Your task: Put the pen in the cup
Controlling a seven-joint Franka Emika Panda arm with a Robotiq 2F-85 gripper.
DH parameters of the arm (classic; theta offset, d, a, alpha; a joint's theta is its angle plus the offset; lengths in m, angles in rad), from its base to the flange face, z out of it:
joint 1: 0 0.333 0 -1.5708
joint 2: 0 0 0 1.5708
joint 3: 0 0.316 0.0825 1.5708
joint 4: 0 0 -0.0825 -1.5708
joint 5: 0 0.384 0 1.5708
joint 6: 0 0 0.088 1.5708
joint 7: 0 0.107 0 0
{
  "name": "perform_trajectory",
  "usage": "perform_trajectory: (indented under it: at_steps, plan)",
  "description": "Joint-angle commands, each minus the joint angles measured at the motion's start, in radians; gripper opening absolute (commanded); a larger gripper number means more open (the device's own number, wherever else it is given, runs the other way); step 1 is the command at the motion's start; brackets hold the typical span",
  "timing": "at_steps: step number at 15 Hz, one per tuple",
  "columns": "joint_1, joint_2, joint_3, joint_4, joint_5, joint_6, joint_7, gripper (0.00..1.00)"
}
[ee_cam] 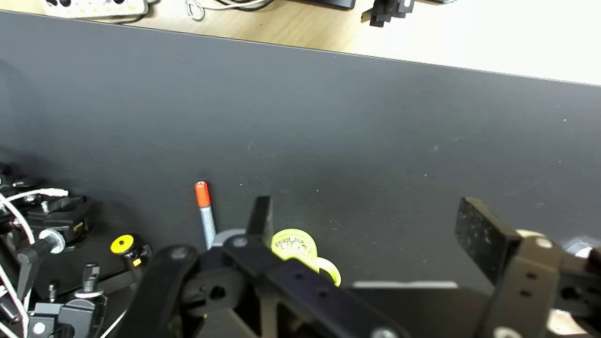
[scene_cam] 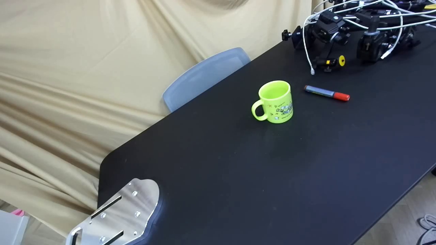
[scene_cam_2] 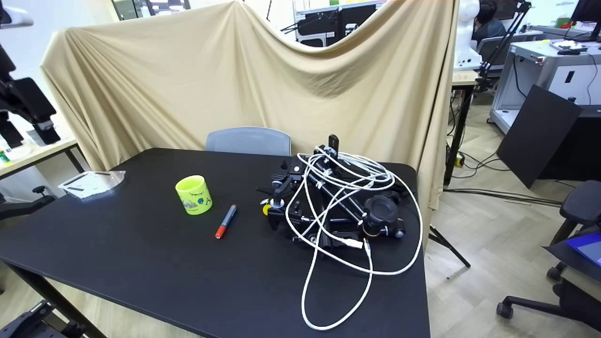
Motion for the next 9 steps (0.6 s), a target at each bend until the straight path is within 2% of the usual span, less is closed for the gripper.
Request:
perform_trajectory:
  at_steps: [1, 5, 9]
  plan:
    - [-0.004, 0.012, -0.013, 0.008, -0.003, 0.006, -0.001, 1.0]
    - [-0.081, 0.132, -0.088, 0.049, -0.058, 0.096, -0.058, 1.0]
    - [-0.159, 0.332, -0.176, 0.12, -0.152, 0.272, -0.167, 1.0]
